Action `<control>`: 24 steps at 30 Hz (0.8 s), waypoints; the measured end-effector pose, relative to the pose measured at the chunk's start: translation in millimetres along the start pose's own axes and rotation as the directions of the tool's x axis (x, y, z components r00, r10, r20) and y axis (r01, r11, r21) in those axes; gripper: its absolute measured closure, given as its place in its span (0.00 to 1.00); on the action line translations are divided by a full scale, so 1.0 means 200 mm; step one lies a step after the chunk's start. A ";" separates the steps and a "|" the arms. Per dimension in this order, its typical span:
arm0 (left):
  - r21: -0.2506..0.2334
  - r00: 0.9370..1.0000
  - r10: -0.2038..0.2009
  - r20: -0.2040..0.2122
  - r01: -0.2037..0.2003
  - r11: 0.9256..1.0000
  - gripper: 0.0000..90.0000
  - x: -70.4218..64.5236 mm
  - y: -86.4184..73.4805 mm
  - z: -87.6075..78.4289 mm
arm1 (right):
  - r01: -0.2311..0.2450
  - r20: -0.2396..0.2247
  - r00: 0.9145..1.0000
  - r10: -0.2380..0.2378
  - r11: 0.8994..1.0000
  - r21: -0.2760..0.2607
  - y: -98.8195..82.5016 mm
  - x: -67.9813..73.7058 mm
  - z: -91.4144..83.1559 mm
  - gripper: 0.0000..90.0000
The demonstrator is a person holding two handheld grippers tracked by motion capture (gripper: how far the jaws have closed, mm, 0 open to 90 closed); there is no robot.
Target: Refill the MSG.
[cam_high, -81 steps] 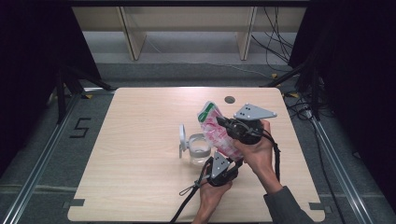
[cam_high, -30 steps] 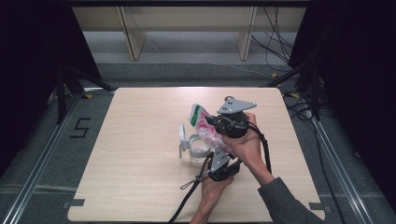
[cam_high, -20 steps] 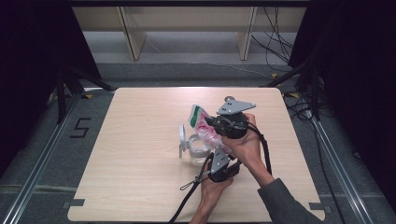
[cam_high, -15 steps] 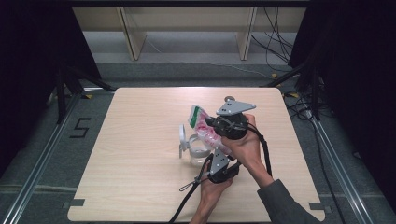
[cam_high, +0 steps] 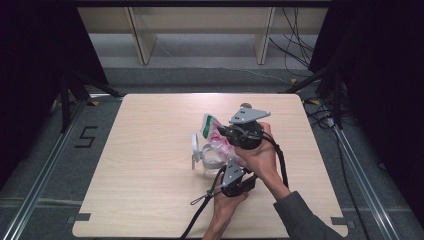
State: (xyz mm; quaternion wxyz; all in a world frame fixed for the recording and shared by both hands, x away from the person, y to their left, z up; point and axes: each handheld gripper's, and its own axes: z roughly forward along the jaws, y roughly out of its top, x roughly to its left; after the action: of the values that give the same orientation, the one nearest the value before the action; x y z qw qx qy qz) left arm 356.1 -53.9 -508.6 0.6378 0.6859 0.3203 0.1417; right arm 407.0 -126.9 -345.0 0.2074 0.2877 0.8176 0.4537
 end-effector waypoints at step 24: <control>-0.017 1.000 0.005 0.011 -0.005 1.000 0.81 0.00 0.00 0.00 | 0.016 -0.008 1.000 -0.016 1.000 -0.001 0.01 0.00 0.01 1.00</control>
State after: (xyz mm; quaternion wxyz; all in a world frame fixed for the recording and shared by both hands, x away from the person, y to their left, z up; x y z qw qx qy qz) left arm 356.3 -52.9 -508.6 0.6449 0.6821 0.3138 0.1423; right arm 408.4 -124.7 -344.5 0.2077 0.2794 0.8204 0.4535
